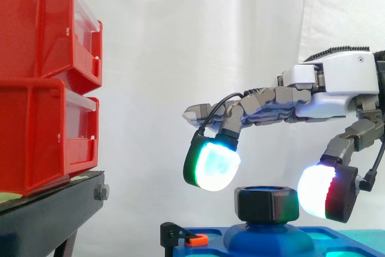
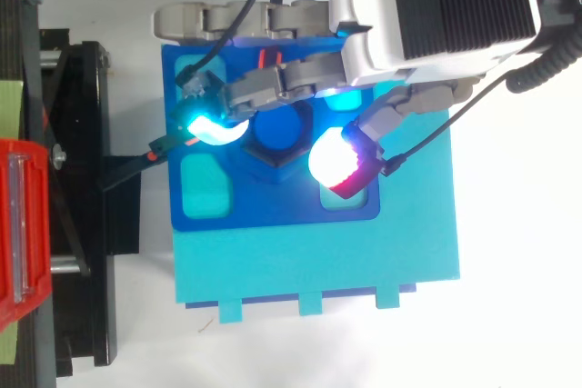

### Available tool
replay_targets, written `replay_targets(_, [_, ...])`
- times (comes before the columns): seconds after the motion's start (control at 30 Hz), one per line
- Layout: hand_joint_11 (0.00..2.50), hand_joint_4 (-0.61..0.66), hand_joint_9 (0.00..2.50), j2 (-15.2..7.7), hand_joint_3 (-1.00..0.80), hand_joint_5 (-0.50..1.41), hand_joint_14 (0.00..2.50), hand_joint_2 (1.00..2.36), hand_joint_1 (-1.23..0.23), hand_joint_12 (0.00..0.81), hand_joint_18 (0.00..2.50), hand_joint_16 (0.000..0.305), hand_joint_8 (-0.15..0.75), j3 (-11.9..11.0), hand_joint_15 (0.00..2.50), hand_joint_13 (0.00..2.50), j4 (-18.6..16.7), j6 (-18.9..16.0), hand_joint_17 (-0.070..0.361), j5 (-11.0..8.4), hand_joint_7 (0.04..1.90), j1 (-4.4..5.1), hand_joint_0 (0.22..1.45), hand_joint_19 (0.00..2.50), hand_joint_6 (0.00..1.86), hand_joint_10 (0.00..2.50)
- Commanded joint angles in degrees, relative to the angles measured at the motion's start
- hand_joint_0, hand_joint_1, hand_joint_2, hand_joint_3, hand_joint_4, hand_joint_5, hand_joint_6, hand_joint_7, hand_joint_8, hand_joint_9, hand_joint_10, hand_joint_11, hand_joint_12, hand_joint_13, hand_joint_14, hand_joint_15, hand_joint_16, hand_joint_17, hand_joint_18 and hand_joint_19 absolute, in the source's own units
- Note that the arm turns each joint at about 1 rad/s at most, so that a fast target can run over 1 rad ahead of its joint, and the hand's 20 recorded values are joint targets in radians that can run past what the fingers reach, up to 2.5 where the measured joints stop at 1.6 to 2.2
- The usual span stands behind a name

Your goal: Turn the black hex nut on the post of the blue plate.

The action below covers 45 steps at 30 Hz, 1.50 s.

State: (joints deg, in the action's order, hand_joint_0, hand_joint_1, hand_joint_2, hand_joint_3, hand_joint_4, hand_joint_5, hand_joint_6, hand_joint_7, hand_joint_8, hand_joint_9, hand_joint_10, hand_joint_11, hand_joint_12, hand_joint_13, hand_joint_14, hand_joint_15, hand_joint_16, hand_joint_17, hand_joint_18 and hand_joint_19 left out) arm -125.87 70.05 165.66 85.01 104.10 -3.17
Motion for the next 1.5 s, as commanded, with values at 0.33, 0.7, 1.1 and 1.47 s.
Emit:
replay_targets(0.33, [0.00,-0.05,0.00,0.01,-0.50,-0.30,0.00,1.00,-0.70,0.281,0.00,0.039,0.084,0.09,0.02,0.00,0.81,0.42,0.088,0.05,0.76,-0.17,0.47,0.15,0.50,0.00])
replay_targets(0.7, [0.00,-0.05,0.00,0.01,-0.50,-0.30,0.00,1.00,-0.68,0.281,0.00,0.039,0.084,0.00,0.01,0.00,0.46,0.95,0.087,-0.22,0.77,-0.17,0.47,0.16,0.50,0.00])
replay_targets(1.1, [0.00,-0.04,0.00,-0.08,-0.50,-0.30,0.00,1.00,-0.67,0.280,0.00,0.039,0.085,0.00,0.02,0.00,0.72,1.13,0.087,-0.31,0.77,0.53,0.47,0.16,0.50,0.00])
replay_targets(1.47, [0.00,-0.02,0.00,-0.08,-0.50,-0.30,0.00,1.00,-0.68,0.287,0.06,0.040,0.097,0.00,0.01,0.00,0.90,1.21,0.090,-0.92,0.76,0.79,0.46,0.14,0.50,0.00])
